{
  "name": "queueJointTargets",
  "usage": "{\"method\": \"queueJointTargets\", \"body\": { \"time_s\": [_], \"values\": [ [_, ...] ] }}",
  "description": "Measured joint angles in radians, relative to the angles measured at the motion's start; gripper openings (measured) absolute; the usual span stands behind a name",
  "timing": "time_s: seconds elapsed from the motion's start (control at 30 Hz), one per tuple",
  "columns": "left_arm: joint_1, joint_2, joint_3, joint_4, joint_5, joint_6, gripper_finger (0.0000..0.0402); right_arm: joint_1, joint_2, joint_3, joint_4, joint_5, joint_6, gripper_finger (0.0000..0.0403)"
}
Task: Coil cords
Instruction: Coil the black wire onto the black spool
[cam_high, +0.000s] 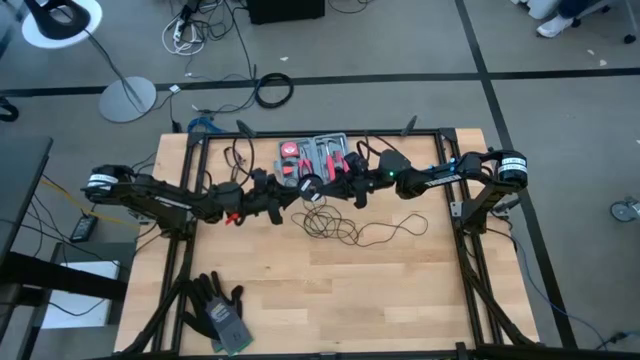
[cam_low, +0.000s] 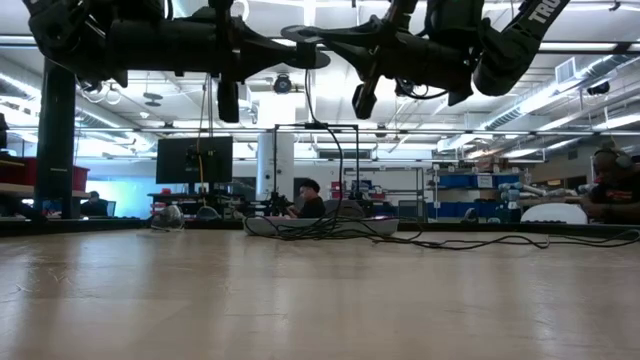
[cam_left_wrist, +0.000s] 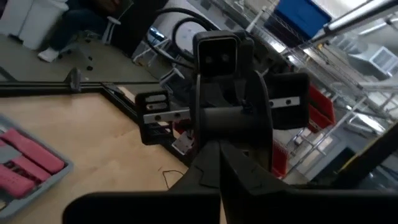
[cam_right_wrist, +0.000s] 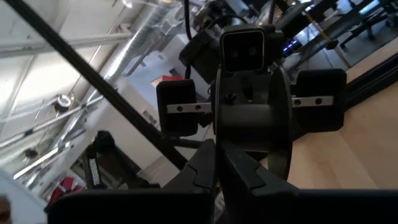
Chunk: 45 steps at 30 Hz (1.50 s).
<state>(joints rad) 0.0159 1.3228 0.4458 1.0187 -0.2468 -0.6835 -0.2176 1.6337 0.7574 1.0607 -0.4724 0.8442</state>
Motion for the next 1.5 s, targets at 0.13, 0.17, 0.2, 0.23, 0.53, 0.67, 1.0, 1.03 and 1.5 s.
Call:
{"method": "queueJointTargets", "body": {
  "time_s": [0.13, 0.17, 0.2, 0.23, 0.53, 0.67, 1.0, 1.03, 1.5],
  "values": [
    [0.017, 0.0, 0.0, 0.0, -0.001, -0.055, 0.0, 0.0, 0.0, 0.0, 0.0, 0.034, 0.047, 0.0011],
    [0.02, 0.0, 0.0, 0.0, -0.001, -0.064, 0.0, 0.0, 0.0, 0.0, 0.0, 0.043, 0.067, 0.0012],
    [0.024, 0.0, 0.0, 0.0, -0.001, -0.079, 0.0, 0.0, 0.0, 0.0, 0.0, 0.052, 0.087, 0.0013],
    [0.026, 0.0, 0.0, 0.0, -0.001, -0.087, 0.0, 0.0, 0.0, 0.0, 0.0, 0.06, 0.109, 0.0013],
    [0.057, 0.0, 0.0, 0.015, 0.006, -0.16, 0.0, -0.022, 0.0, 0.0, 0.019, 0.069, 0.164, 0.0014],
    [0.094, 0.0, 0.0, 0.017, 0.0, -0.279, 0.0, -0.05, 0.0, 0.0, 0.031, 0.086, 0.223, 0.0023],
    [0.143, 0.0, 0.0, 0.02, 0.04, -0.375, 0.0, -0.117, 0.0, 0.0, 0.034, 0.127, 0.386, 0.0036],
    [0.143, 0.0, 0.0, 0.019, 0.047, -0.372, 0.0, -0.119, 0.0, 0.0, 0.04, 0.127, 0.386, 0.0036],
    [0.148, 0.0, 0.0, -0.022, 0.051, -0.362, 0.0, -0.125, 0.0, 0.0, 0.051, 0.133, 0.369, 0.0005]
  ]
}}
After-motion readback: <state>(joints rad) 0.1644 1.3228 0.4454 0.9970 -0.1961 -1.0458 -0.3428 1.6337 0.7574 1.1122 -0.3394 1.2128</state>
